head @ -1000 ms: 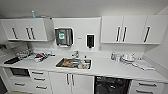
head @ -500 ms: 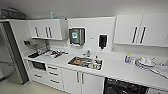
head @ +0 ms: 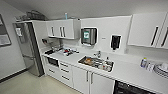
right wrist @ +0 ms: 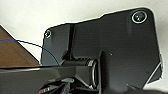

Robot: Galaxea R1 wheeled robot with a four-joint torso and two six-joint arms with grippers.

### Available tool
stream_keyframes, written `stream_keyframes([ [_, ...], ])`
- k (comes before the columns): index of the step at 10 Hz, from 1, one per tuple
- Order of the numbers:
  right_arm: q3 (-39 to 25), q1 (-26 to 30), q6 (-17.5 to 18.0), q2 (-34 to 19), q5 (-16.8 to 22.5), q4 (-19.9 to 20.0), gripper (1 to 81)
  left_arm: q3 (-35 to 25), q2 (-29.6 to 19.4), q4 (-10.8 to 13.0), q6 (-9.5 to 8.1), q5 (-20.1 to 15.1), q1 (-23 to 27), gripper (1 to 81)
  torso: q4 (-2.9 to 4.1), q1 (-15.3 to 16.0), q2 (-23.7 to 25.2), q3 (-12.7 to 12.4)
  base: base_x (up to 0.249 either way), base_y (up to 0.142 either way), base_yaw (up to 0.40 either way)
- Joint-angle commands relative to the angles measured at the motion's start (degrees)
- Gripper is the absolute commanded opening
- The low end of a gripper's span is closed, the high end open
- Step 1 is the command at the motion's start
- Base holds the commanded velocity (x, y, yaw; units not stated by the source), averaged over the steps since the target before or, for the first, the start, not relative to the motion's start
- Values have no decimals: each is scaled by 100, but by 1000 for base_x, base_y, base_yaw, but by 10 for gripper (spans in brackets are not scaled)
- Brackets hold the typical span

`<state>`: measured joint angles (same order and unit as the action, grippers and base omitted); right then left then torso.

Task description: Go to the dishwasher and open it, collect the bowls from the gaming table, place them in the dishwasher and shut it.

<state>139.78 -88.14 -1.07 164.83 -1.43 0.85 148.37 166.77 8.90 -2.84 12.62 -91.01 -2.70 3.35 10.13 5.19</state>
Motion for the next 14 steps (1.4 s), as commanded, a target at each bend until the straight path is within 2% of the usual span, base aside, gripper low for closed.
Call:
stream_keyframes([
  [1, -154, 231, -42, -115, 301, -77, 811, -80, -134, 86, 20, -172, 228, 811, 0, 0, 0, 0, 0, 0, 362],
  [8, -93, 248, -42, -53, 292, -50, 811, -37, -21, 33, 3, -189, 255, 811, 0, 0, 0, 0, 0, 0, 362],
  [14, -13, 248, -60, -26, 301, -269, 811, 129, 225, 33, 2, -260, 308, 811, 0, 0, 0, 0, 0, 0, 362],
])
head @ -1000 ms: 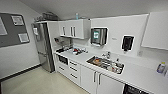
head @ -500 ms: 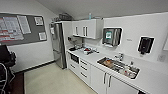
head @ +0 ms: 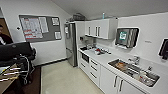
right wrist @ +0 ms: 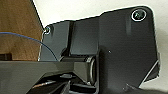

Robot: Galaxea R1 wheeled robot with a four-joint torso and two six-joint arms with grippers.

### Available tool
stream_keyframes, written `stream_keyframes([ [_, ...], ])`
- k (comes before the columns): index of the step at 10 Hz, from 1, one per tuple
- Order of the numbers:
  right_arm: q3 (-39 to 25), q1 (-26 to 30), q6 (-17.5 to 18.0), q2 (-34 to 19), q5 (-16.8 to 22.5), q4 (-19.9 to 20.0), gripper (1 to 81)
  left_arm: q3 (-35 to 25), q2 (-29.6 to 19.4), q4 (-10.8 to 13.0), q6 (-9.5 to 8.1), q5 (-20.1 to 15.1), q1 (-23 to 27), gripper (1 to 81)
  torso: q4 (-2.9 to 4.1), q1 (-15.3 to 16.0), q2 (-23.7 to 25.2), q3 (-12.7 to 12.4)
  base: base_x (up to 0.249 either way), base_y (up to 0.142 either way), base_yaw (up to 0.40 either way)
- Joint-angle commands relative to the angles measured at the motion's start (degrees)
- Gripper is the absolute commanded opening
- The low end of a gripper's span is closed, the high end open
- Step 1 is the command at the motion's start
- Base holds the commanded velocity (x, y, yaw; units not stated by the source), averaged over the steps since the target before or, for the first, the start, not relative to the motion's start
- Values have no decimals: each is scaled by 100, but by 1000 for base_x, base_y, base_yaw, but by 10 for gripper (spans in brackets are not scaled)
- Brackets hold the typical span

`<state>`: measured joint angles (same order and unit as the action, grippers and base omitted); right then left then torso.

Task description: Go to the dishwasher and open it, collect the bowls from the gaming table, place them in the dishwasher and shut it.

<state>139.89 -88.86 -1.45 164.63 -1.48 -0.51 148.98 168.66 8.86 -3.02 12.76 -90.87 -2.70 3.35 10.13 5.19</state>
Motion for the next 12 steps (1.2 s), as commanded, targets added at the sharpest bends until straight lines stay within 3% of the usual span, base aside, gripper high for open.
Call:
stream_keyframes([
  [1, -41, 311, -22, -7, 306, -229, 811, 259, 175, 37, 30, -283, 293, 811, 0, 0, 0, 0, 0, 0, 363],
  [3, -42, 311, -13, -7, 341, -274, 811, 509, 327, 45, 30, -292, 293, 811, 0, 0, 0, 0, 0, 0, 362],
  [12, 55, 303, -21, -16, 297, -283, 811, 509, 318, 54, 39, -327, 284, 811, 0, 0, 0, 0, 0, 0, 362],
])
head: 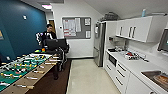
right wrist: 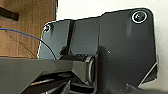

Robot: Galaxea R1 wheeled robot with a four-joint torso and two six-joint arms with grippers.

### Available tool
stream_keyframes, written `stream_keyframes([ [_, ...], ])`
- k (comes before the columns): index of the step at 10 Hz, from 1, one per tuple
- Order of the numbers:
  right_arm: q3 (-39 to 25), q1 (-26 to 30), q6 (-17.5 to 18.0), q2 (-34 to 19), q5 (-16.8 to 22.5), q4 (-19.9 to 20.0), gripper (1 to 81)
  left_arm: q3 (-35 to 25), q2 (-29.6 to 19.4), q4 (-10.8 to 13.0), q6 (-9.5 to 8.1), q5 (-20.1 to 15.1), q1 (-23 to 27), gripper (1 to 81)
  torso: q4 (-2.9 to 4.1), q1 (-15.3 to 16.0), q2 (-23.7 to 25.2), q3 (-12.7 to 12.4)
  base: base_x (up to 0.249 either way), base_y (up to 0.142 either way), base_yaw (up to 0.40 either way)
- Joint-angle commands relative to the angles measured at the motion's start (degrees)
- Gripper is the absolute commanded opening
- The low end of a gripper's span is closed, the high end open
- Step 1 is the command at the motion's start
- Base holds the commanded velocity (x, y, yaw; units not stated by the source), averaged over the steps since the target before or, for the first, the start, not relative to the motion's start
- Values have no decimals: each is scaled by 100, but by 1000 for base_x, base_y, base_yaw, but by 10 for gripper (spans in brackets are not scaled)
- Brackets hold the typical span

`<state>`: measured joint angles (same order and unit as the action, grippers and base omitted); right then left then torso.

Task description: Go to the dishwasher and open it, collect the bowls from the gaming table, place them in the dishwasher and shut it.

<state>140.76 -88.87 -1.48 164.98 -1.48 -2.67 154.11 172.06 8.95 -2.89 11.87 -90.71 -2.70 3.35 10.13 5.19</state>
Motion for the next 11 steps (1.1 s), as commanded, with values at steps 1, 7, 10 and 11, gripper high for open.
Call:
stream_keyframes([
  [1, -24, 303, -19, -41, 297, -67, 811, -4, -22, 46, 25, -238, 260, 811, 0, 0, 0, 0, 0, 0, 363],
  [7, -24, 295, -19, -23, 289, -146, 811, -4, -31, 81, 16, -247, 260, 811, 0, 0, 0, 0, 0, 0, 363],
  [10, 20, 286, -19, 20, 288, -155, 811, -4, -31, 81, 16, -247, 260, 811, 0, 0, 0, 0, 0, 0, 363],
  [11, 90, 286, -19, 55, 288, -155, 811, -4, -31, 81, 16, -247, 260, 811, 0, 0, 0, 0, 0, 0, 362],
])
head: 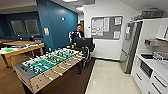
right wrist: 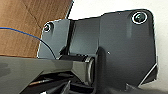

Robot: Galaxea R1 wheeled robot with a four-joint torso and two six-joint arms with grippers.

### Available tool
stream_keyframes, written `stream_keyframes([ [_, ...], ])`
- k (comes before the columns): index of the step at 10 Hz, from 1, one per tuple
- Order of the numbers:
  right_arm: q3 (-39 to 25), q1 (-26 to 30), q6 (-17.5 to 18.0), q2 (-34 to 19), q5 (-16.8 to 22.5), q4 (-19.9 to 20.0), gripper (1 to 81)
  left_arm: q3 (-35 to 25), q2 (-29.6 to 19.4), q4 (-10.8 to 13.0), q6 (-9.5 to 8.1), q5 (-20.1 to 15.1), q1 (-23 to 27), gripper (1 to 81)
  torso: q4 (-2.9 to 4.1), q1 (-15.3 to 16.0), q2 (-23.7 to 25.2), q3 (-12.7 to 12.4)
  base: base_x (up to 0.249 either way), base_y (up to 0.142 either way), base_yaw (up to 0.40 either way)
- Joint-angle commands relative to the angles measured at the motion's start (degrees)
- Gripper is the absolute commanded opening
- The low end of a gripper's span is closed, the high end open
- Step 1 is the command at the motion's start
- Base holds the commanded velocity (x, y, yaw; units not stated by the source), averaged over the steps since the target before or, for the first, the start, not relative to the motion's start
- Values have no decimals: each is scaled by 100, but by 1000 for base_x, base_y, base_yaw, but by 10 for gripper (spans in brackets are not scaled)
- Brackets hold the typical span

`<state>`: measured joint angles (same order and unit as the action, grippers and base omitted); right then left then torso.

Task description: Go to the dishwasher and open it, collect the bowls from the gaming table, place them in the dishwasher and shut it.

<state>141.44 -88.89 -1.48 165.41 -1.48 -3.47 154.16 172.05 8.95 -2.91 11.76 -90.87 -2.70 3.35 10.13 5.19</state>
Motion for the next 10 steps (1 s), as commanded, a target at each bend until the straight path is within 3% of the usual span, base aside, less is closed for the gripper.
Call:
stream_keyframes([
  [1, 93, 288, -19, 46, 296, -66, 811, -9, -30, 81, 19, -262, 275, 811, 0, 0, 0, 0, 0, 0, 362],
  [10, 199, 315, -19, 100, 297, -83, 811, -9, -21, 72, 28, -297, 275, 811, 0, 0, 0, 0, 0, 0, 362],
])
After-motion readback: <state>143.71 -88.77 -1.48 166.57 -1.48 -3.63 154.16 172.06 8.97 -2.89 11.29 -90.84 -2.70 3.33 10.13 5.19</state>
